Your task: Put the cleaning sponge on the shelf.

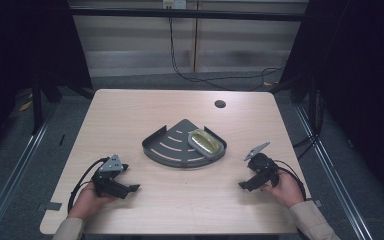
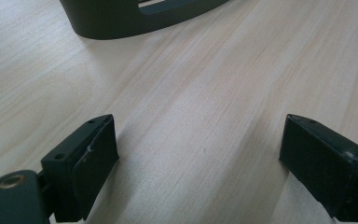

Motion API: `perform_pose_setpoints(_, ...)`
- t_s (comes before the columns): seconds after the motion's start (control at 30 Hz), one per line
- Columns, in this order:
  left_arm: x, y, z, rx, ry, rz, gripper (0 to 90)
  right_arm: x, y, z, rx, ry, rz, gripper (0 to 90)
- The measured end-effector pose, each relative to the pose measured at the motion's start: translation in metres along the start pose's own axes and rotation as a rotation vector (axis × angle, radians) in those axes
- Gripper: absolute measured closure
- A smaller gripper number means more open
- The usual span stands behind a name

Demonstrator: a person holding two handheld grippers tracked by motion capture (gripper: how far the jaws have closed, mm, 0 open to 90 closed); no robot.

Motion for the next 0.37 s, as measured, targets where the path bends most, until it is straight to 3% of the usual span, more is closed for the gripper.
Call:
perform_pose_setpoints(0.13, 0.0000, 0.0000, 0.0000, 0.000, 0.000, 0.000, 10.7, 0.0051, -0.0032, 0.0029, 0.003, -0.089, -0.024, 10.0)
perform_pose_setpoints(0.37, 0.0000, 0.0000, 0.0000, -0.001, 0.000, 0.000, 10.6, 0.0059, -0.0030, 0.0033, 0.004, -0.098, -0.017, 9.7)
Point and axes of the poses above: each handheld gripper's, and its own axes: z roughly forward along the jaws, x roughly out of its underside, y roughly to its left, the point moved 5 cm from there along z, roughly forward along the jaws, and after that the axes turned 12 degrees about y, right-handed, at the moved point
